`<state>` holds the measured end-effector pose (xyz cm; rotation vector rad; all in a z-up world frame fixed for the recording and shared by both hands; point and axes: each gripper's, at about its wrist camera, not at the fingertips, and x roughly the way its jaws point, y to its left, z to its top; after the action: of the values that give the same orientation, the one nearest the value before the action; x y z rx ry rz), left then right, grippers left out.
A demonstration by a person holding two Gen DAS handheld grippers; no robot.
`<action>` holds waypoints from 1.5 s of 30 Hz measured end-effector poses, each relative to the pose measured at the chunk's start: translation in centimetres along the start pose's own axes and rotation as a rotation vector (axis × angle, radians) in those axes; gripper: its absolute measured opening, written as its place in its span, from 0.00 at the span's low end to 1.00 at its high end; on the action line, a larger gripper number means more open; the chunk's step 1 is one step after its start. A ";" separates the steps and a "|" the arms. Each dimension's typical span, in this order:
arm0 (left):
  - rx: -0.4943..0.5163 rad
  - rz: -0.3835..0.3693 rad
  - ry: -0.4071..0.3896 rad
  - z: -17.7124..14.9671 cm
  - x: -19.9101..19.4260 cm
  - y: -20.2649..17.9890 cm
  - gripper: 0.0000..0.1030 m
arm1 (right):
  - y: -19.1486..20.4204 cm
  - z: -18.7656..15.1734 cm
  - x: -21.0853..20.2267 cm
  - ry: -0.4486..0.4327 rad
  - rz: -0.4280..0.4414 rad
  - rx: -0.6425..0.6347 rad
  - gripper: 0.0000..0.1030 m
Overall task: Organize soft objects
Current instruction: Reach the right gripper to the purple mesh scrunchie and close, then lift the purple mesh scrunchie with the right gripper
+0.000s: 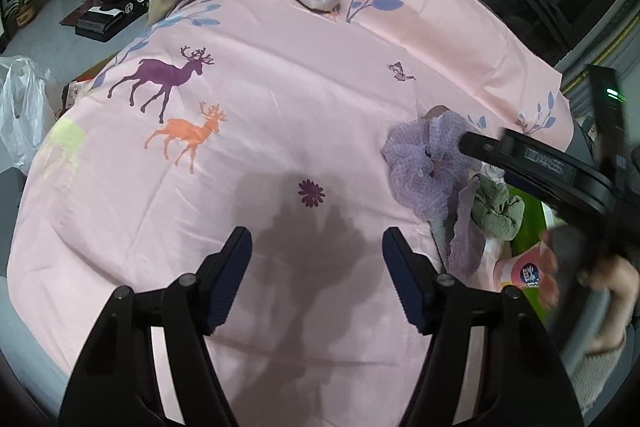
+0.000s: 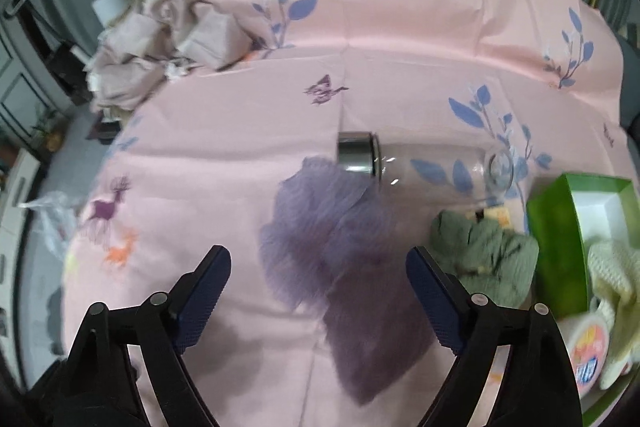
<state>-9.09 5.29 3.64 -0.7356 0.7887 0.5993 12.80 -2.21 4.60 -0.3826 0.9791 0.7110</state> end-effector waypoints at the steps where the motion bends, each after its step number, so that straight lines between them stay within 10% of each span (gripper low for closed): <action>1: 0.000 0.000 0.002 0.0 0.0 0.0 0.64 | -0.2 0.2 0.6 0.012 -0.018 0.006 0.88; 7: 0.007 -0.002 0.013 -0.1 0.3 -0.2 0.64 | -1.0 0.1 3.8 0.102 -0.031 0.027 0.65; 11: 0.001 -0.010 0.031 0.0 0.6 -0.2 0.64 | -1.2 -0.1 4.7 0.110 -0.002 0.027 0.21; 14: 0.001 -0.018 0.034 0.0 0.6 -0.1 0.64 | -0.9 -0.2 4.1 0.057 0.010 -0.002 0.09; 26: 0.011 -0.005 0.025 -0.1 0.0 -0.1 0.64 | 1.2 -1.1 -7.4 -0.165 0.256 -0.110 0.07; 45: 0.104 -0.027 0.164 -2.4 3.4 -2.3 0.54 | -1.1 -8.8 -1.4 0.173 0.269 -0.037 0.07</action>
<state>-6.48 2.74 0.55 -0.7042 0.9528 0.4742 7.60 -8.67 1.19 -0.3522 1.1959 0.9527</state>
